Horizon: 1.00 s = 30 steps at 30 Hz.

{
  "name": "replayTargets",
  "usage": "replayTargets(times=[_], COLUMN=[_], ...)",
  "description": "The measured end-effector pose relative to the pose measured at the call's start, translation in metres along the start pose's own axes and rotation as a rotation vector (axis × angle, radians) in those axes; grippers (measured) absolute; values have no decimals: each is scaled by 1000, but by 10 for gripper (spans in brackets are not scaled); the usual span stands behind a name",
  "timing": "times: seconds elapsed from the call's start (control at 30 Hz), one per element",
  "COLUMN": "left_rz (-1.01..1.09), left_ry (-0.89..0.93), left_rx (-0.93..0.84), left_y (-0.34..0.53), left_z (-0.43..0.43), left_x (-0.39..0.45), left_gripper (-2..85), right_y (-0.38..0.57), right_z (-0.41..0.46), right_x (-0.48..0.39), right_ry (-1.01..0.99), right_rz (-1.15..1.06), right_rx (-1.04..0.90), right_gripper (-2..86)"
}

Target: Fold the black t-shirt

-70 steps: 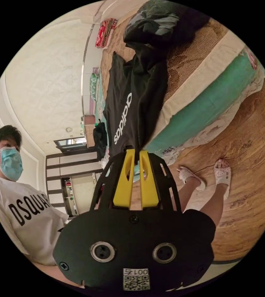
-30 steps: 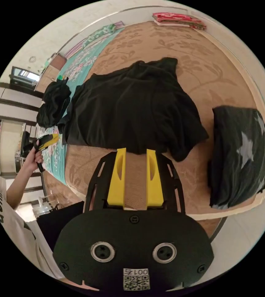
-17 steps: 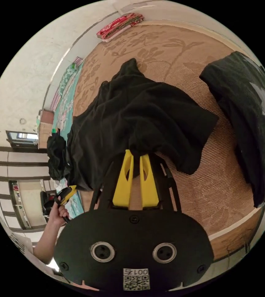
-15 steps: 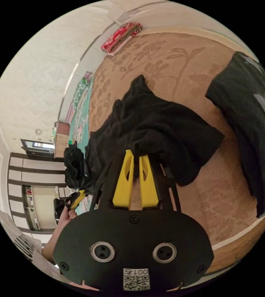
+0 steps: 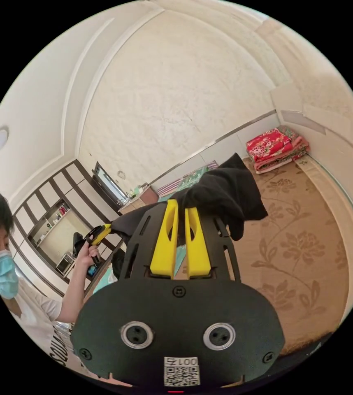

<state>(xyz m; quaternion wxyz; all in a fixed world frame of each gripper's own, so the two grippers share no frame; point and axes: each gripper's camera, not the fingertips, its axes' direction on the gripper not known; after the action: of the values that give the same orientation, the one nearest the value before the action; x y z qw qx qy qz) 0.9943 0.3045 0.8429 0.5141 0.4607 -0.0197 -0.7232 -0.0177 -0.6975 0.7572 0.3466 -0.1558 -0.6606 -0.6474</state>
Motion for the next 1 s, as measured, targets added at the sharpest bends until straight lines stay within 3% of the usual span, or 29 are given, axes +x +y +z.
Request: replayTargets(times=[0.2, 0.3, 0.37, 0.43, 0.57, 0.77, 0.9, 1.0], left_rz=[128, 181, 242, 279, 264, 385, 298, 238], left_ry=[-198, -354, -476, -623, -735, -836, -860, -1045], left_rx=[-101, -241, -354, -515, -681, -714, -700, -690], left_y=[81, 142, 184, 241, 310, 372, 400, 422], left_z=[32, 61, 81, 107, 137, 187, 215, 229], left_x=[5, -8, -15, -27, -39, -35, -48, -57], left_gripper=[-12, -12, -12, -12, -12, -5, -1, -7], right_y=[66, 123, 178, 219, 281, 303, 289, 271], right_z=[19, 47, 79, 99, 117, 131, 131, 127], right_x=[-54, -81, -96, -100, -104, -119, -108, -113], right_ry=[254, 513, 724, 800, 817, 879, 811, 825], right_rz=[-167, -344, -530, -612, -601, -690, -554, -573], right_rx=[-98, -242, -435, -589, -833, -859, -866, -853], right_gripper=[7, 7, 7, 7, 6, 3, 1, 4])
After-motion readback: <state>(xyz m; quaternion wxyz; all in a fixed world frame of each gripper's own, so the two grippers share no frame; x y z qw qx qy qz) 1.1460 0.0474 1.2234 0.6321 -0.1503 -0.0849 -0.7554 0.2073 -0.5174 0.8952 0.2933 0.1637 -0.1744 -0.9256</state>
